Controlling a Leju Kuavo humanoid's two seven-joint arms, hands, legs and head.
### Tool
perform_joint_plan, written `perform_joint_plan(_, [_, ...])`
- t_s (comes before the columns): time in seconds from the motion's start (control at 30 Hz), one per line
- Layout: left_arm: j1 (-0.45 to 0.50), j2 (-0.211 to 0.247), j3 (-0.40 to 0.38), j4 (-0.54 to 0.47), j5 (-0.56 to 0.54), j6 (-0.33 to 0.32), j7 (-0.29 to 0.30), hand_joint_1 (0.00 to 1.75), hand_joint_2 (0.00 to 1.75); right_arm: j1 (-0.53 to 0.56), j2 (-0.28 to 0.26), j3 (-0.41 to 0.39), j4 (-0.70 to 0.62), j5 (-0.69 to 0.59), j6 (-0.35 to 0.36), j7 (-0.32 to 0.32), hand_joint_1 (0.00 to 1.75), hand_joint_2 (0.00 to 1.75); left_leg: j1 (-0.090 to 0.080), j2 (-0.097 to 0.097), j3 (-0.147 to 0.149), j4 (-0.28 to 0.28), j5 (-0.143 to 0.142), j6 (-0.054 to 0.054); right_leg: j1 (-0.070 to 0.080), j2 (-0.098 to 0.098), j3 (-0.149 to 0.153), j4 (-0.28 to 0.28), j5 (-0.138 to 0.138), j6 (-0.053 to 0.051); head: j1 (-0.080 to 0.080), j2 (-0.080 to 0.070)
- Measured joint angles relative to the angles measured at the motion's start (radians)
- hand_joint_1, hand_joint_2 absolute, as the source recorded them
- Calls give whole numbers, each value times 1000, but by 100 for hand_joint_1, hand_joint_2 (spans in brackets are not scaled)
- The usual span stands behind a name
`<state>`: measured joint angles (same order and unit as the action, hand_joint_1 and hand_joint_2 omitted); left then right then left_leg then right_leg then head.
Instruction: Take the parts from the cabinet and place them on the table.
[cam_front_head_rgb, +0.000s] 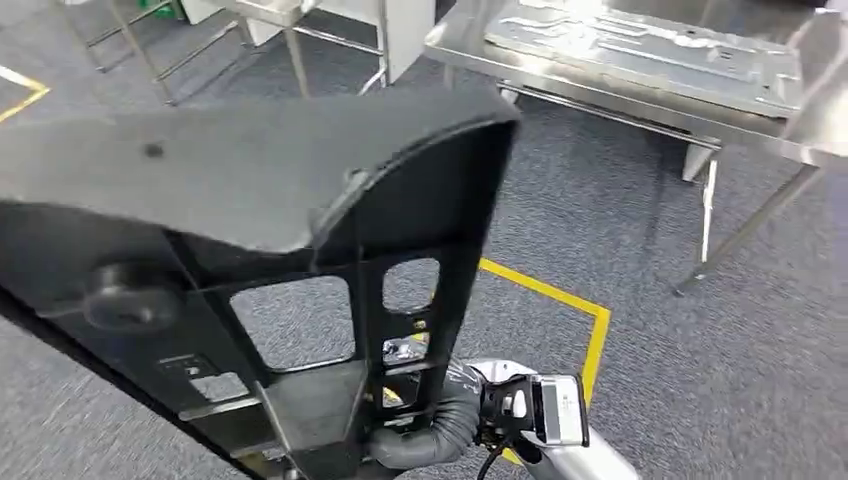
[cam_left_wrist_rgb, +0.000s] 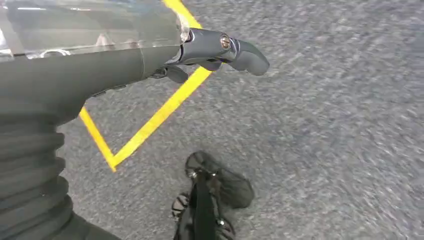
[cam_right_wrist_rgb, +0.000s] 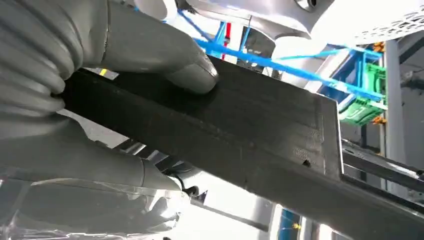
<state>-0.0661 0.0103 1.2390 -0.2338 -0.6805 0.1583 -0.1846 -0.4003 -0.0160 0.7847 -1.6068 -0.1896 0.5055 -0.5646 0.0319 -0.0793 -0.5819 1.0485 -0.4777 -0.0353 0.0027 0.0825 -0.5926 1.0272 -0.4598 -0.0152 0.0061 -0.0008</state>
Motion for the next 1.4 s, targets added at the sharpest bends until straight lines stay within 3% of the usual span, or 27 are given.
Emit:
perform_joint_plan(0.03, [1, 0, 2, 0, 1, 0, -2, 0, 175, -2, 1, 2, 0, 0, -4, 2, 155, 175, 0, -3, 1, -17, -1, 6, 0, 12, -11, 11, -2, 4, 0, 0])
perform_joint_plan(0.13, [2, -3, 6, -2, 0, 0, -6, 0, 175, -2, 5, 3, -1, 0, -22, 17, 155, 175, -5, 26, 1, -14, 1, 26, -5, 39, -18, 6, 5, 22, 1, 0])
perform_joint_plan(0.17, [-1, -10, 6, -2, 0, -3, -8, 0, 175, 0, 5, 3, -1, 0, -22, 20, 155, 175, 1, 39, 5, -20, 5, 33, -7, 30, -19, 12, -1, 26, 0, 0])
perform_joint_plan(0.2, [-2, -10, 6, -5, 0, -5, -13, 0, 175, -1, 5, 4, -1, 0, -22, 18, 155, 175, -1, 47, 8, -22, 4, 39, -2, -21, -28, 37, -18, 32, 7, 0])
perform_joint_plan(0.23, [0, -10, 6, -5, 0, -8, -18, 0, 175, 1, 4, 4, 0, 0, -22, 16, 155, 175, -3, 61, 10, -22, 2, 47, -4, -51, -60, 100, -53, 37, 10, 0])
perform_joint_plan(0.3, [4, -11, 7, -6, -3, -16, -22, 0, 175, 10, 2, 3, 2, 2, -22, 16, 155, 175, -7, 85, 11, -22, -1, 51, -10, -69, -137, 245, -113, 45, 10, 0])
perform_joint_plan(0.37, [6, -11, 7, -7, -5, -27, -29, 0, 175, 25, -2, 3, 7, 6, -23, 13, 155, 175, -8, 110, 13, -22, -5, 50, -14, -72, -170, 294, -107, 48, 9, 0])
perform_joint_plan(0.43, [3, -11, 7, -7, -8, -39, -38, 0, 175, 36, -8, 0, 7, 16, -23, 12, 155, 175, -8, 129, 21, -22, -11, 47, -15, -80, -111, 174, -28, 43, 10, 0])
perform_joint_plan(0.47, [1, -12, 7, -7, -9, -44, -40, 0, 175, 39, -10, -2, 6, 19, -23, 11, 155, 175, -9, 137, 27, -22, -15, 44, -11, -102, -60, 80, 15, 35, 10, 0])
perform_joint_plan(0.5, [0, -14, 7, -7, -9, -48, -40, 0, 175, 39, -12, -4, 6, 21, -24, 10, 155, 175, -9, 144, 33, -22, -18, 40, -1, -152, -28, 12, 18, 26, 10, 0])
perform_joint_plan(0.53, [-1, -15, 7, -7, -9, -53, -41, 0, 175, 39, -13, -6, 6, 23, -27, 7, 155, 175, -16, 151, 33, -21, -22, 33, 10, -154, -25, 5, 16, 22, 10, 0])
perform_joint_plan(0.6, [-2, -15, 7, -7, -11, -60, -41, 0, 175, 45, -15, -11, 6, 28, -33, 0, 155, 175, -15, 169, 39, -26, -24, 25, 11, -131, -30, 7, 16, 16, 9, 0])
perform_joint_plan(0.67, [-9, -16, 7, -7, -15, -60, -41, 0, 175, 55, -17, -16, 5, 35, -36, -1, 155, 175, -20, 186, 52, -37, -30, 13, 1, -109, -18, -13, 22, 3, 8, 0])
perform_joint_plan(0.7, [-11, -17, 7, -7, -15, -60, -42, 0, 175, 57, -17, -16, 5, 38, -36, -1, 155, 175, -13, 148, 50, -17, -44, 10, -2, -102, -11, -23, 27, -1, 9, 0])
perform_joint_plan(0.77, [-9, -22, 6, -7, -21, -61, -42, 0, 175, 59, -16, -16, 6, 38, -34, -1, 155, 175, -11, 97, -14, 119, -121, 9, -6, -86, -9, -23, 27, -10, 5, 0])
perform_joint_plan(0.83, [-4, -22, 6, -7, -21, -61, -42, 0, 175, 66, -17, -16, 7, 39, -34, -1, 155, 175, -11, 88, -93, 266, -168, 4, -4, -62, -9, -22, 26, -11, 5, 0])
perform_joint_plan(0.87, [-2, -22, 6, -7, -22, -61, -42, 0, 175, 69, -17, -16, 7, 39, -34, -1, 155, 175, -11, 88, -108, 282, -155, 3, -5, -49, -8, -22, 26, -10, 5, 0])
perform_joint_plan(0.9, [-2, -23, 6, -7, -23, -63, -42, 0, 175, 70, -17, -16, 7, 39, -34, -1, 155, 175, -11, 88, -99, 248, -119, 3, -5, -36, -7, -20, 25, -9, 5, 0])
perform_joint_plan(0.97, [-5, -23, 6, -7, -24, -63, -42, 0, 175, 70, -17, -16, 7, 39, -34, -1, 155, 175, -7, 73, -34, 83, -17, 3, -8, -12, -5, -10, 20, -1, 5, 0])
perform_joint_plan(1.0, [-5, -23, 6, -7, -24, -64, -42, 0, 175, 70, -17, -16, 7, 39, -34, -1, 155, 175, -1, 32, -5, 4, 10, 4, -9, -3, -9, -2, 14, 4, 5, 0])
perform_joint_plan(1.03, [-5, -24, 5, -7, -24, -67, -41, 0, 175, 70, -17, -16, 7, 39, -34, -1, 155, 175, -2, 4, 3, -12, -8, 9, -3, 6, -18, 9, 10, 10, 4, 0])
perform_joint_plan(1.17, [-5, -26, 4, -7, -33, -76, -36, 0, 175, 73, -18, -21, 7, 41, -31, -1, 155, 175, -2, 38, 4, -12, 0, 39, -9, 39, -29, 6, 17, 31, 5, 0])
perform_joint_plan(1.23, [-8, -29, 3, -8, -35, -77, -34, 0, 175, 74, -19, -26, 6, 44, -28, -3, 155, 175, -3, 58, 8, -17, 2, 51, -5, -42, -47, 57, -17, 40, 16, 0])
perform_joint_plan(1.27, [-6, -29, 3, -8, -37, -77, -33, 0, 175, 74, -19, -26, 6, 46, -26, -5, 155, 175, -5, 67, 7, -17, 1, 53, -8, -59, -80, 121, -53, 44, 15, 0])
perform_joint_plan(1.33, [-1, -29, 3, -8, -42, -77, -30, 0, 175, 79, -21, -29, 6, 49, -21, -12, 155, 175, -8, 90, 8, -16, -2, 56, -11, -71, -149, 257, -109, 49, 15, 0])
perform_joint_plan(1.37, [0, -29, 3, -8, -42, -77, -29, 0, 175, 84, -22, -32, 6, 51, -19, -18, 155, 175, -10, 105, 8, -16, -3, 57, -12, -72, -174, 301, -113, 49, 16, 0])
perform_joint_plan(1.4, [0, -29, 3, -8, -43, -77, -27, 0, 175, 87, -23, -34, 6, 53, -18, -19, 155, 175, -10, 116, 9, -16, -4, 57, -13, -73, -167, 285, -91, 47, 16, 0])
